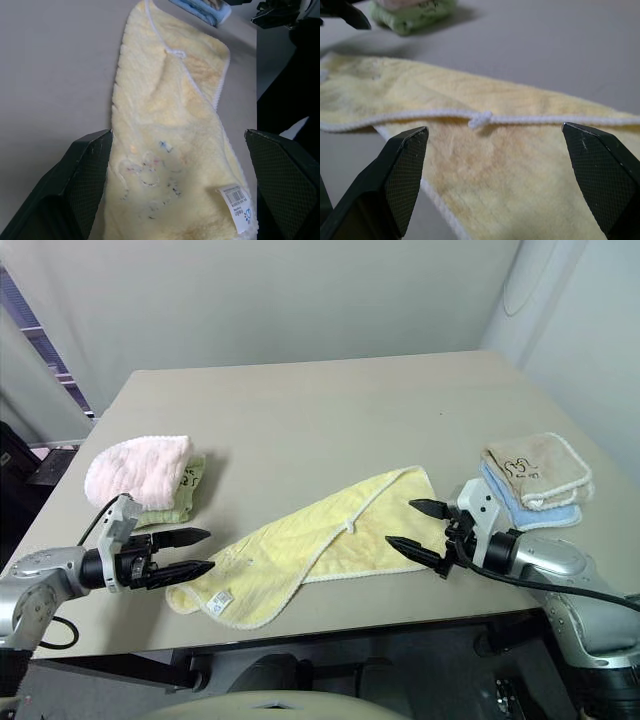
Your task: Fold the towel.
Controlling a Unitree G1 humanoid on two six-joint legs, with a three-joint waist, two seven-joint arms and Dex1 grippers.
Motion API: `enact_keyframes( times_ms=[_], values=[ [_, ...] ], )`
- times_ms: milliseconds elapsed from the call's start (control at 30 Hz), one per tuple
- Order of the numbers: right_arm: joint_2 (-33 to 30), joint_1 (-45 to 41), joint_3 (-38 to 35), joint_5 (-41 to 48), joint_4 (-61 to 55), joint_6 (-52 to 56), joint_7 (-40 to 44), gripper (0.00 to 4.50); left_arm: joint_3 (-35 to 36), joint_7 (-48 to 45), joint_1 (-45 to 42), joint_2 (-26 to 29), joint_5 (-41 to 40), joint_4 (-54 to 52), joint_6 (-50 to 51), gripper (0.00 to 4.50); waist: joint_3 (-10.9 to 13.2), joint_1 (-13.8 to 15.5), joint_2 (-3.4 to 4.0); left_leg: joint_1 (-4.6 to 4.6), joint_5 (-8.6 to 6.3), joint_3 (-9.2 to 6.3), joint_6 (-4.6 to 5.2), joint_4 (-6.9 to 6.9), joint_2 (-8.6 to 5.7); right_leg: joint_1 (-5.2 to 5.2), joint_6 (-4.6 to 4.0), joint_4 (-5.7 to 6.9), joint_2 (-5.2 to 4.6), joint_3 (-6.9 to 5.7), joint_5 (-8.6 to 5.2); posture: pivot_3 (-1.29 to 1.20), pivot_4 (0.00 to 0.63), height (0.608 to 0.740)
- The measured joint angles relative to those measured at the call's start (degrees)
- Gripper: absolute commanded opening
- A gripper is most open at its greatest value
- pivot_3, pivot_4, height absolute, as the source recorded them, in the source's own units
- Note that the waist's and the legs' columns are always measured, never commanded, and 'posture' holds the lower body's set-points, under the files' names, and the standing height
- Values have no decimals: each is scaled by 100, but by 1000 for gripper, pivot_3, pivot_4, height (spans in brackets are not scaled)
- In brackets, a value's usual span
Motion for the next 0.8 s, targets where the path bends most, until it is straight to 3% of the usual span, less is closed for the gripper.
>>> enact_keyframes(
  times_ms=[267, 467, 667, 800],
  values=[
    [223, -162, 97, -9, 70, 55, -199, 4500, -5, 318, -62, -47, -211, -598, 353, 4448, 3, -12, 2, 1, 0, 0, 0, 2, -1, 1, 0, 2, -1, -1, 0, 0, 0, 740],
    [337, -777, 126, -324, 641, 152, -703, 4500, -60, 521, -352, -68, -387, -833, 608, 4448, 3, 1, 1, 4, 0, 0, 0, 6, -5, -9, 0, 2, -1, -3, 1, 0, 0, 740],
    [533, -1618, 256, -1013, 2000, -43, -1223, 4500, -76, 571, -443, -68, -417, -905, 638, 4448, 3, -15, 3, 9, 2, 1, -1, 5, -5, -13, -2, 10, 2, -2, 3, 0, 0, 740],
    [831, -2459, 514, -1828, 3514, -1076, -1627, 4500, -129, 755, -451, -175, -438, -1028, 671, 4448, 2, -24, 3, 14, 3, 1, -3, 7, -6, -10, -3, 11, 8, 0, 5, 0, 0, 740]
  ],
)
